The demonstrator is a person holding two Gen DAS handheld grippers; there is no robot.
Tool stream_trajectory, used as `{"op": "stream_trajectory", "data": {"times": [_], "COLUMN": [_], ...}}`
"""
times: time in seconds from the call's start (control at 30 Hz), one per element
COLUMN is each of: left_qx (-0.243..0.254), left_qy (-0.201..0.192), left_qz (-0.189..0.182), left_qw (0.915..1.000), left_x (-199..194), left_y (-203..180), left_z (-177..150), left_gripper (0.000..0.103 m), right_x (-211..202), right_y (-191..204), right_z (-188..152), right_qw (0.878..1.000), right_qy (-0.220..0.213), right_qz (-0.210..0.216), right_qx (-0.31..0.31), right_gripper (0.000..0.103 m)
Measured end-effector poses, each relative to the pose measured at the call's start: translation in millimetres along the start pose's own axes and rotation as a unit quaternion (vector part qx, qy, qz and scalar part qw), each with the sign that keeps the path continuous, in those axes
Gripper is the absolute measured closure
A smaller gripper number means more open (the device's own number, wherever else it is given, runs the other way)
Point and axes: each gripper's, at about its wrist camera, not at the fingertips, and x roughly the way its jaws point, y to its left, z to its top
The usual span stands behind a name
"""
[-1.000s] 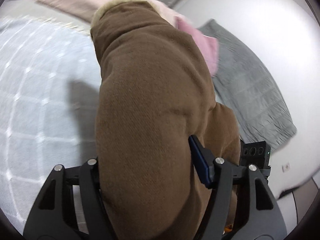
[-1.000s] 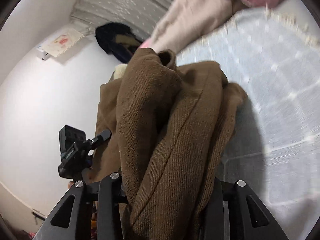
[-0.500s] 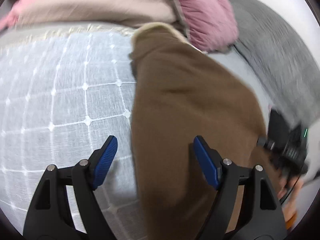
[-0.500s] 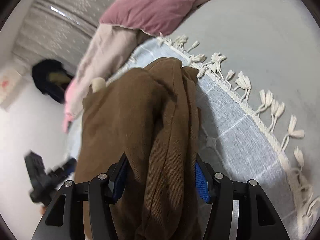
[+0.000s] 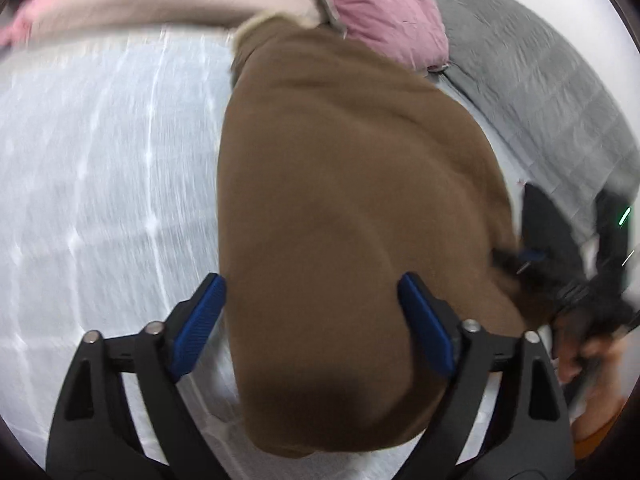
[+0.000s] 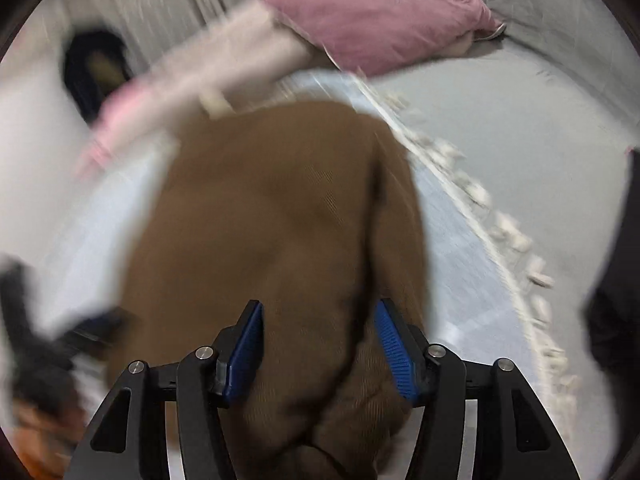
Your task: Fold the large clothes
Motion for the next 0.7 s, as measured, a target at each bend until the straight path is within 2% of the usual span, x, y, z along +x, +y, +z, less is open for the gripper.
{"op": "stream_trajectory", "data": {"times": [0.03,0.1,0.2,0.27,0.33,0.37,0.47,0.53,0.6,0.7], "left_qx": [-0.030,-0.050,0.001,0.043,0.057,0.061,0.059,0.054,0.051,0.044], "left_qy": [0.012,0.010,-0.023,-0.040,-0.039,-0.028,-0.012,-0.017,-0.019,-0.006], "left_qz": [-0.019,-0.018,0.044,0.092,0.130,0.156,0.185,0.194,0.211,0.248], "left_qw": [0.9993,0.9985,0.9988,0.9941,0.9891,0.9855,0.9809,0.9794,0.9759,0.9676], "left_x": [-1,-12,-41,-61,-72,-77,-87,-95,-100,-96], "left_y": [7,6,-16,-35,-47,-53,-57,-58,-56,-59], "left_z": [-2,-5,-15,-26,-36,-42,-55,-64,-73,-83], "left_gripper": [0.012,0.013,0.013,0.013,0.013,0.013,0.012,0.002,0.001,0.001], "right_x": [1,-12,-47,-75,-89,-95,-100,-97,-95,-96], "right_y": [2,7,26,41,50,54,61,67,73,81], "right_z": [-3,-9,-16,-26,-36,-43,-64,-78,-88,-109], "right_qw": [1.000,1.000,0.998,0.997,0.996,0.996,0.995,0.995,0.995,0.994], "right_qy": [0.000,-0.015,-0.046,-0.066,-0.074,-0.078,-0.080,-0.062,-0.050,-0.054], "right_qz": [-0.007,-0.018,-0.039,-0.040,-0.046,-0.053,-0.066,-0.075,-0.088,-0.096], "right_qx": [-0.002,0.009,0.005,0.003,0.005,0.005,0.009,0.005,0.005,-0.007], "right_gripper": [0.047,0.047,0.045,0.044,0.032,0.030,0.027,0.027,0.026,0.024]}}
